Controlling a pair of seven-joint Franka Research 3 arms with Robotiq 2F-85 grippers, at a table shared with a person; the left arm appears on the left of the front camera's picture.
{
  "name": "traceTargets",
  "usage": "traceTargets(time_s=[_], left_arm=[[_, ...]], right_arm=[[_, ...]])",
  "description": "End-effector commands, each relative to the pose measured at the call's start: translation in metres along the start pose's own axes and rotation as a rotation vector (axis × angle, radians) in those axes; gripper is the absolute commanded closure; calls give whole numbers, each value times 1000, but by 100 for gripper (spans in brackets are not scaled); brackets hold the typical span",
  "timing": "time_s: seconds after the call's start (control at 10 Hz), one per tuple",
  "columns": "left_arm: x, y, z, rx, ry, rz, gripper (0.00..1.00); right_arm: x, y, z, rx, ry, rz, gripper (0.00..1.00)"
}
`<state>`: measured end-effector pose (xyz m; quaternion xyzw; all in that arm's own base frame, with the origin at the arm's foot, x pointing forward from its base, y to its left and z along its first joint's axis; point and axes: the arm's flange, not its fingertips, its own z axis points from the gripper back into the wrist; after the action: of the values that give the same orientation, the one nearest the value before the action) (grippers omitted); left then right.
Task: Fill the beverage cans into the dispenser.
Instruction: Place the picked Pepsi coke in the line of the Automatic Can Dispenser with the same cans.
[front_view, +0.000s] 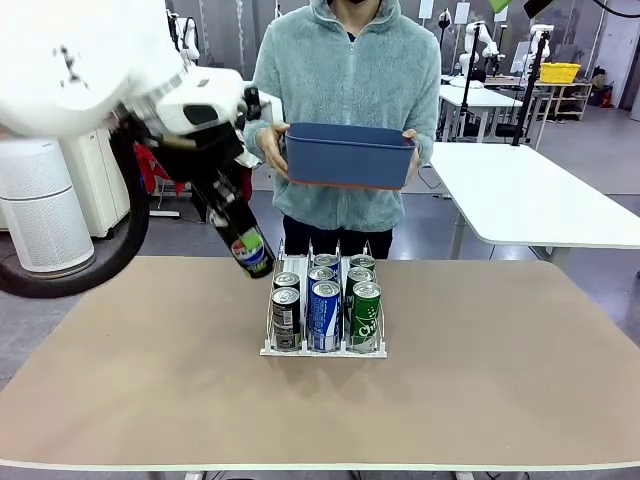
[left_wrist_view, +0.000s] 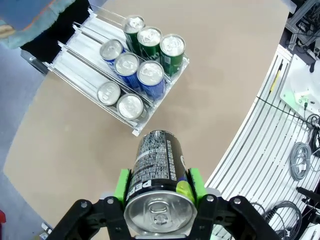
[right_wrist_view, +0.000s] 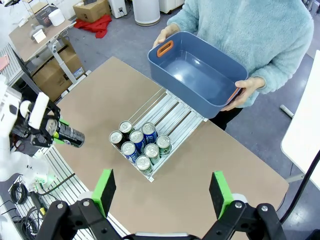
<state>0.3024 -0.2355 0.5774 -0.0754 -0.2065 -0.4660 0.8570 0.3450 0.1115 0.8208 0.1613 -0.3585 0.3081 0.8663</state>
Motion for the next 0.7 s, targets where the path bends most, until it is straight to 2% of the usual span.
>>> traceTargets(time_s=[0.0, 0.3, 0.4, 0.5, 0.6], left_arm=[[-22, -26, -24, -23, -49, -9, 42], [-42, -43, -56, 2, -74, -47, 42], [-40, -47, -50, -45, -74, -46, 42], [-40, -41, -54, -7, -15, -55, 42], [-40, -41, -54, -7, -15, -55, 42]], right_arm=[[0, 0, 0, -2, -4, 0, 0], [0, 0, 0, -2, -4, 0, 0], [0, 0, 0, -2, -4, 0, 0], [0, 0, 0, -2, -4, 0, 0], [0, 0, 0, -2, -4, 0, 0]])
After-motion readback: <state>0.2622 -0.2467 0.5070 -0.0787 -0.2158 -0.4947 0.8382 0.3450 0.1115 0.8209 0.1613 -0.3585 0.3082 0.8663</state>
